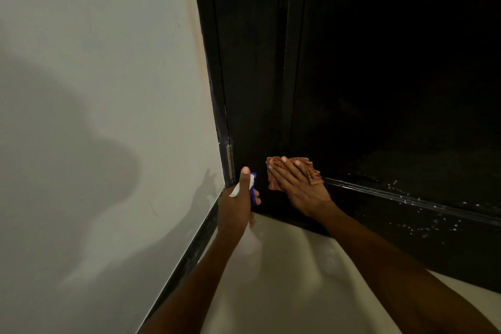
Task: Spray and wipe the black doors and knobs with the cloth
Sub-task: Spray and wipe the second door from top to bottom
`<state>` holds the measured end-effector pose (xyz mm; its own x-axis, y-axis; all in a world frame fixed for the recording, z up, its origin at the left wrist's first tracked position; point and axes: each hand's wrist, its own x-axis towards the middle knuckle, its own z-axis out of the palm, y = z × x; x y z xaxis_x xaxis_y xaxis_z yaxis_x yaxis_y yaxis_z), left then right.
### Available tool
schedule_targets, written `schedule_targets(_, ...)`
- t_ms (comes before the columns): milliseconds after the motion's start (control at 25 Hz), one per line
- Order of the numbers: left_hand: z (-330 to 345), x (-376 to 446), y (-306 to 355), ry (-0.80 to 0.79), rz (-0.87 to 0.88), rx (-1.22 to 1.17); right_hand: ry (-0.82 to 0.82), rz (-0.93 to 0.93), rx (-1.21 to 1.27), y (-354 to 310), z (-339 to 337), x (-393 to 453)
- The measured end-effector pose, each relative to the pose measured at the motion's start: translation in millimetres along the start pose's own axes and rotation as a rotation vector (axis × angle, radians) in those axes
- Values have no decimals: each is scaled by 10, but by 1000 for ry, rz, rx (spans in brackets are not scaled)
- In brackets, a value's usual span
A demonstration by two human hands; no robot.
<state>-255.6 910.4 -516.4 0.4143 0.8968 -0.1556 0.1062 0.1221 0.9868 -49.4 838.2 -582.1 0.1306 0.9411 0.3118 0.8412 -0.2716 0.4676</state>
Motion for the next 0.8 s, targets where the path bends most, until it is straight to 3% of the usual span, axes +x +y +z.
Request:
schedule_targets(280, 201, -127, 1, -61, -91, -48, -25, -138, -67, 629, -55, -649)
schedule_targets(400, 445, -197, 17, -101, -95, -37, -58, -91, -88, 976, 15, -1183)
schedule_targets(640, 1008, -531, 1, -230, -112, 41, -72, 278, -91, 1498, -88, -2302)
schedule_targets(800, 1384, -798, 35, -311, -53, 113, -17, 806, 78, 1321, -28, -2554)
